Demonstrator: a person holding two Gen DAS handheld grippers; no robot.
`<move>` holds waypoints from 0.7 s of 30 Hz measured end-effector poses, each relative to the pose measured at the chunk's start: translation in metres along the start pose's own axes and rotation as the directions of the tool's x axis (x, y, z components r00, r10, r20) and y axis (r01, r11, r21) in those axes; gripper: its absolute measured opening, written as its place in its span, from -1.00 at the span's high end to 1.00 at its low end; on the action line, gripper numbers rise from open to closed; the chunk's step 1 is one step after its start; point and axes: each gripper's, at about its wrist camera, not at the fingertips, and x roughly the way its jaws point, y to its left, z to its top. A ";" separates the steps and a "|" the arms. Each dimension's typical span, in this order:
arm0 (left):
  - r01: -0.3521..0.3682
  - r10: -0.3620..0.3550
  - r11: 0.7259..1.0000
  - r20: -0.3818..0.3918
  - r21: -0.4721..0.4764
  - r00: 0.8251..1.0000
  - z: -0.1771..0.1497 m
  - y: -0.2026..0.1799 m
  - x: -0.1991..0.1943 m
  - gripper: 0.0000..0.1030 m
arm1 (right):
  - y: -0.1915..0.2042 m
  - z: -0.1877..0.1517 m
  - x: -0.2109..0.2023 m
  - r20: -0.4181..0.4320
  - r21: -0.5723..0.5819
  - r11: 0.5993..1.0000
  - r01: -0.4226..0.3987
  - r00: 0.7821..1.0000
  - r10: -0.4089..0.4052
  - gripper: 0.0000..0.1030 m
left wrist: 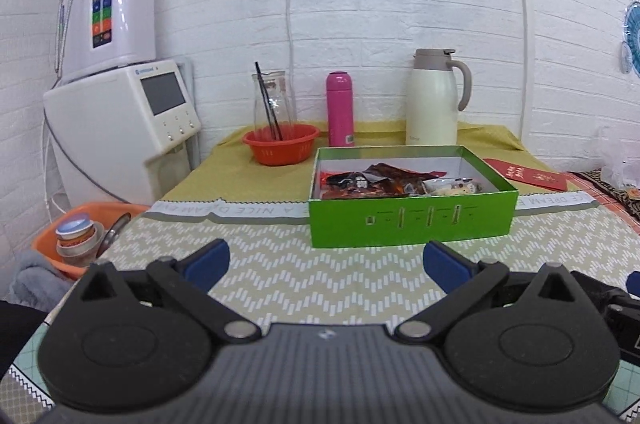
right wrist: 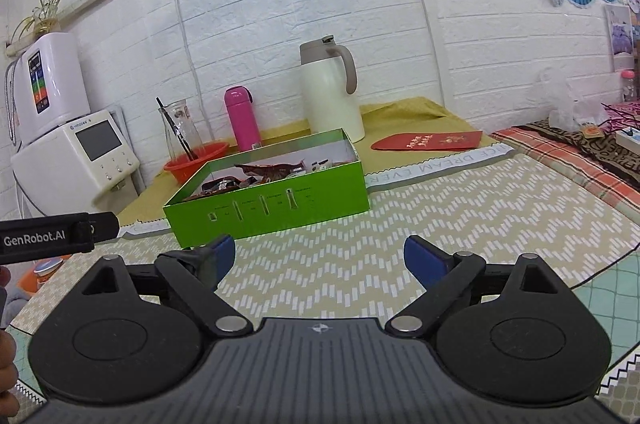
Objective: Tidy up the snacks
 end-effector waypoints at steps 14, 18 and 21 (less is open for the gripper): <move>0.005 -0.010 0.997 -0.058 -0.082 0.998 -0.007 0.013 0.016 -0.99 | 0.009 -0.011 0.005 -0.040 -0.050 0.999 -0.006 0.999 0.004 -1.00; 0.028 -0.033 0.995 -0.051 -0.098 0.998 -0.007 0.015 0.016 -0.99 | 0.009 -0.013 0.008 -0.053 -0.047 0.999 -0.005 0.999 0.003 -1.00; 0.040 -0.043 0.992 -0.024 -0.121 0.999 -0.008 0.018 0.011 -0.99 | 0.008 -0.013 0.009 -0.058 -0.041 0.999 -0.009 0.998 0.007 -1.00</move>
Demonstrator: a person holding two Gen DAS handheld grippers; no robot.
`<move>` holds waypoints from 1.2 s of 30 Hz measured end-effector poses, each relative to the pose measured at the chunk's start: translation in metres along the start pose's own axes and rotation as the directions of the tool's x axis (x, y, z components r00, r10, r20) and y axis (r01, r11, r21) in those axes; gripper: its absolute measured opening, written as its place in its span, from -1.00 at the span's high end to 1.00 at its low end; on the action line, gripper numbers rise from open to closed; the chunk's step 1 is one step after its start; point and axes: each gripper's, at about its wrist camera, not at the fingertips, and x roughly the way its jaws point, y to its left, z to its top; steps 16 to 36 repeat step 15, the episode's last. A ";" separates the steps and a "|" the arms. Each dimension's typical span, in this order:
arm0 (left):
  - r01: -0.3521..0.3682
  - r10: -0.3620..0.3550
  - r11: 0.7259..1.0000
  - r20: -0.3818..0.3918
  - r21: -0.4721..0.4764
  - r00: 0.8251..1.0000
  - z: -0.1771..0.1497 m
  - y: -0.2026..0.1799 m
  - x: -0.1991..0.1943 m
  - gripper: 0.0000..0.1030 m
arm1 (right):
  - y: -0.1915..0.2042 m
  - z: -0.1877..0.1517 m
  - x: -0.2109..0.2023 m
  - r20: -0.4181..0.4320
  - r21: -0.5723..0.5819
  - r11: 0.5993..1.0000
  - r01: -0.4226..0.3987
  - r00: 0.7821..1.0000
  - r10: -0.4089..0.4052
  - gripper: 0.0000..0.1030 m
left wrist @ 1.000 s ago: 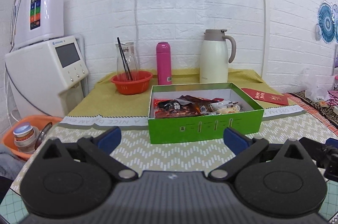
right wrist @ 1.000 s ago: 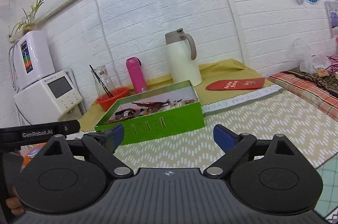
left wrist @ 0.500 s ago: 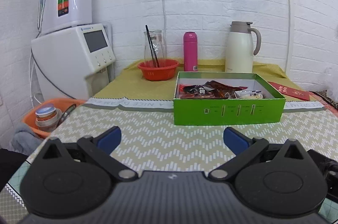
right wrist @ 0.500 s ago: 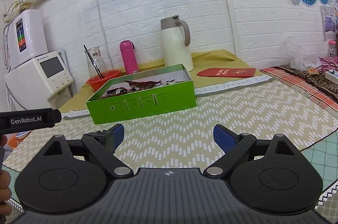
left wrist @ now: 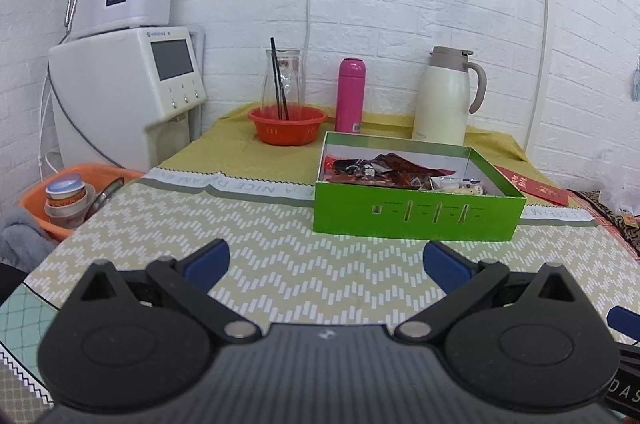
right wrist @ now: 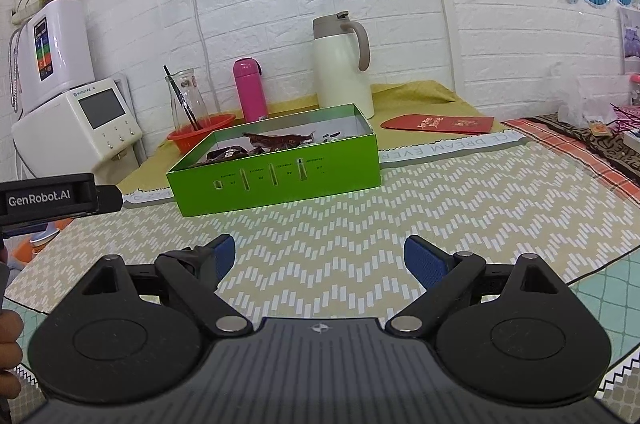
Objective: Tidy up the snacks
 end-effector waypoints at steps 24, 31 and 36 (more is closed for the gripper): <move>-0.009 0.012 0.997 -0.030 0.073 0.999 -0.002 -0.005 0.003 -0.99 | 0.002 -0.001 0.003 -0.020 0.003 1.000 -0.009 1.000 0.010 -1.00; -0.009 0.012 0.997 -0.030 0.073 0.999 -0.002 -0.005 0.003 -0.99 | 0.002 -0.001 0.003 -0.020 0.003 1.000 -0.009 1.000 0.010 -1.00; -0.009 0.012 0.997 -0.030 0.073 0.999 -0.002 -0.005 0.003 -0.99 | 0.002 -0.001 0.003 -0.020 0.003 1.000 -0.009 1.000 0.010 -1.00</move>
